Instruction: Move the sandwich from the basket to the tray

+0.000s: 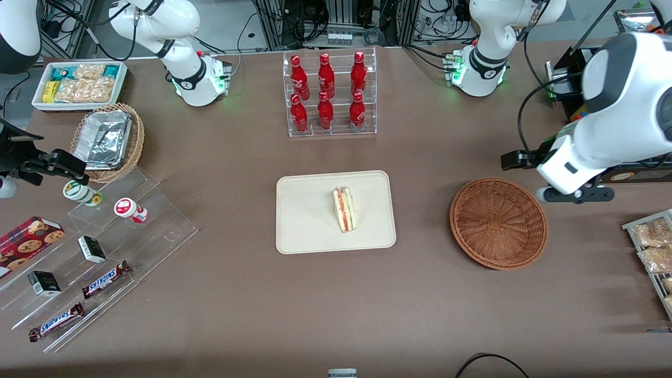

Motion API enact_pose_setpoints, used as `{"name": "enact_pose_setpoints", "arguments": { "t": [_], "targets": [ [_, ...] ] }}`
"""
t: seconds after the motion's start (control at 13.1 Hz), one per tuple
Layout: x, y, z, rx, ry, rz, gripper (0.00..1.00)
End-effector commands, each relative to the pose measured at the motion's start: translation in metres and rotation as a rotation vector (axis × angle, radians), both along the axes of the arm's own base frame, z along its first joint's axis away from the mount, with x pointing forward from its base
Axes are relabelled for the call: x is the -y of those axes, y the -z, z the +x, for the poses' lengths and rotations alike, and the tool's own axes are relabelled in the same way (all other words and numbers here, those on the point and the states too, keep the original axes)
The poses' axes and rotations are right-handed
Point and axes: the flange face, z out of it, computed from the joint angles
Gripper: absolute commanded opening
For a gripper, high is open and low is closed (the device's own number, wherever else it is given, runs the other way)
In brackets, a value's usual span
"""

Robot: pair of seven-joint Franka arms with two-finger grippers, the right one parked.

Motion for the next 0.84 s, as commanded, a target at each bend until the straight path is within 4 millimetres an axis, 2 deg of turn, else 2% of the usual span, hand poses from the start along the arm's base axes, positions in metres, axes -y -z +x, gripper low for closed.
{"name": "enact_pose_setpoints", "arguments": {
  "t": [0.0, 0.38, 0.46, 0.53, 0.76],
  "targets": [
    [-0.013, -0.019, -0.027, -0.004, 0.012, -0.006, 1.0],
    [-0.019, -0.053, -0.053, -0.02, 0.008, 0.008, 1.0],
    [-0.026, -0.061, -0.059, -0.027, -0.004, 0.012, 1.0],
    [-0.042, -0.071, -0.061, -0.021, -0.035, 0.009, 1.0],
    [-0.05, -0.076, -0.061, -0.013, -0.05, 0.007, 1.0]
  ]
}}
